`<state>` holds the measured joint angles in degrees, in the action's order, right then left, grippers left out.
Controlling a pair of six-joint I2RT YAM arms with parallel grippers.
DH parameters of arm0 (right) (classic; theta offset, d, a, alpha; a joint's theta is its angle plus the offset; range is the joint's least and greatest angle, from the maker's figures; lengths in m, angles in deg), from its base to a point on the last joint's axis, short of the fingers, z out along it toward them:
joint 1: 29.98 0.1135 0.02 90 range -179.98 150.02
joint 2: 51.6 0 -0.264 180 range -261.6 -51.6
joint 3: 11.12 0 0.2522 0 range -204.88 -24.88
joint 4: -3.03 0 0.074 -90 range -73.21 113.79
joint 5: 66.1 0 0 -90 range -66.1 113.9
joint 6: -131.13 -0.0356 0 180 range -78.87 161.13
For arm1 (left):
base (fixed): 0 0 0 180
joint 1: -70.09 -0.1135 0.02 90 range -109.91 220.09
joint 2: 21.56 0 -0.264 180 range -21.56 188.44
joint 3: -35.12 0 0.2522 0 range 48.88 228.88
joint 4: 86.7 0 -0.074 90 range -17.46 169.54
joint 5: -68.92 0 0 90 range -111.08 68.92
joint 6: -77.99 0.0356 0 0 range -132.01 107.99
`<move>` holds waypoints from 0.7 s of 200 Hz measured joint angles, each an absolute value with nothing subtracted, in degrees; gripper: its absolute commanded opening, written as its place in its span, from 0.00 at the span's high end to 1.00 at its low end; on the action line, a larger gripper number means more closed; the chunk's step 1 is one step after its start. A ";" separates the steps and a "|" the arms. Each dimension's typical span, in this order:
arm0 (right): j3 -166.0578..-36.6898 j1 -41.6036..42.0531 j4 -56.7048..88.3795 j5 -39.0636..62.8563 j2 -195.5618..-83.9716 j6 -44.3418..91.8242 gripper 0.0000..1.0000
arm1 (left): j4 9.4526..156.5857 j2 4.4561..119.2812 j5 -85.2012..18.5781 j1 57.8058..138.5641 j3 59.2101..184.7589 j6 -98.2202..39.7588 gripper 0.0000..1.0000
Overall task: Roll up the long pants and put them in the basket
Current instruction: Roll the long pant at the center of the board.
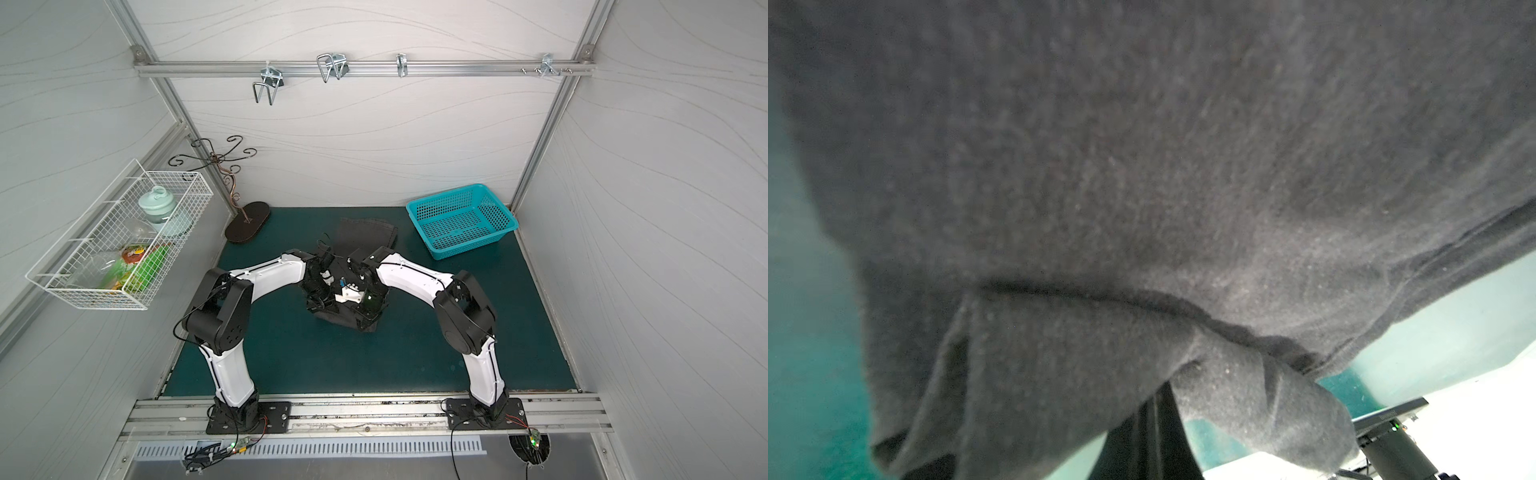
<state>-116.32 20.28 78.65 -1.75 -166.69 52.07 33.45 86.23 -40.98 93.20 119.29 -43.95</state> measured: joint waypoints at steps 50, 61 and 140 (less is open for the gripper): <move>-116.43 20.09 79.29 -0.73 -170.34 52.70 1.00 | 33.41 86.16 -39.67 92.54 119.31 -43.78 1.00; -116.61 19.95 79.14 -0.25 -171.04 52.63 1.00 | 33.41 86.07 -39.63 92.63 119.31 -43.71 1.00; -123.01 17.64 80.45 1.15 -178.36 52.94 1.00 | 34.52 84.96 -39.89 92.74 117.83 -42.77 1.00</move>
